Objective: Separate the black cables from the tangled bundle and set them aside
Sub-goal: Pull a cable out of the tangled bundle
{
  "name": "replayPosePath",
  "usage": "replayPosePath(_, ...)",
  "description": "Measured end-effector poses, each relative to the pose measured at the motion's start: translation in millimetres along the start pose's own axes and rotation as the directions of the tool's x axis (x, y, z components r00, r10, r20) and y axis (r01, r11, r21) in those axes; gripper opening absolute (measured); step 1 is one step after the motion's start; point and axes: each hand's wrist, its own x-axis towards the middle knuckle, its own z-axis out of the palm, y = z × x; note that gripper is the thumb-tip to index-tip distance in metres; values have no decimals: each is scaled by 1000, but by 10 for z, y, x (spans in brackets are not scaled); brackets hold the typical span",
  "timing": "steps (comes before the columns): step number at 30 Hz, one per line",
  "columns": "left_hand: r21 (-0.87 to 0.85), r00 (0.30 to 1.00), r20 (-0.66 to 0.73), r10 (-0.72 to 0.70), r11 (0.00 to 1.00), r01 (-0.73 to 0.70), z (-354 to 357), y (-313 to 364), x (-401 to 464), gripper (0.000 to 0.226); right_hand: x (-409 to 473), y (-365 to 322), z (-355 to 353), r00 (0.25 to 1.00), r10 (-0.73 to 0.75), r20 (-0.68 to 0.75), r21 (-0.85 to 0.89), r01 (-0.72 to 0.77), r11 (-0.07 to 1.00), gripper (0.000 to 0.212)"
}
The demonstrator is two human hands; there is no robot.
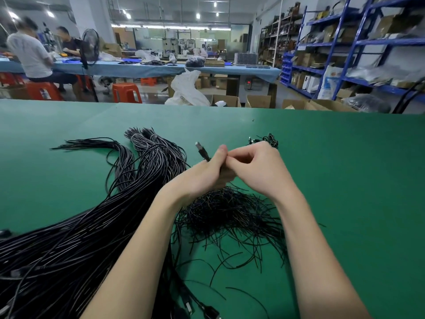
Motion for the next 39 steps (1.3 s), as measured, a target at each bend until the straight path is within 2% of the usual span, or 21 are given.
replayPosePath(3,-222,995,-73,71,971,-85,-13,0,51,58,-8,-1,144,996,31,-80,228,-12,974,17)
replayPosePath(5,-327,987,-144,66,939,-111,-25,-2,76,61,-23,24,254,994,30,-104,341,7,940,21)
replayPosePath(11,-556,978,-204,45,817,-153,48,16,79,60,-131,121,486,968,-43,-246,346,129,929,27)
replayPosePath(15,-616,977,-198,77,766,-185,79,54,98,57,-196,148,540,919,31,-393,336,112,935,18)
replayPosePath(19,-632,962,-260,87,738,-237,65,20,132,56,-197,205,461,960,71,-270,358,32,933,15)
replayPosePath(24,-518,959,-250,133,818,-249,119,-20,127,42,-179,249,414,966,181,-184,409,-92,908,17)
replayPosePath(26,-466,964,-224,142,853,-234,140,-50,124,39,-182,272,405,960,237,-147,445,-149,883,11)
replayPosePath(28,-450,968,-217,123,868,-211,142,-74,117,42,-182,317,320,965,255,-59,383,-214,899,8)
replayPosePath(32,-499,970,-211,120,840,-213,115,-74,119,47,-184,397,33,952,220,212,207,-264,942,11)
replayPosePath(35,-519,977,-155,149,829,-209,141,-47,106,44,-184,385,58,953,235,190,218,-275,937,7)
replayPosePath(39,-462,975,-137,177,859,-220,152,-54,76,39,-200,360,168,954,250,168,292,-290,911,8)
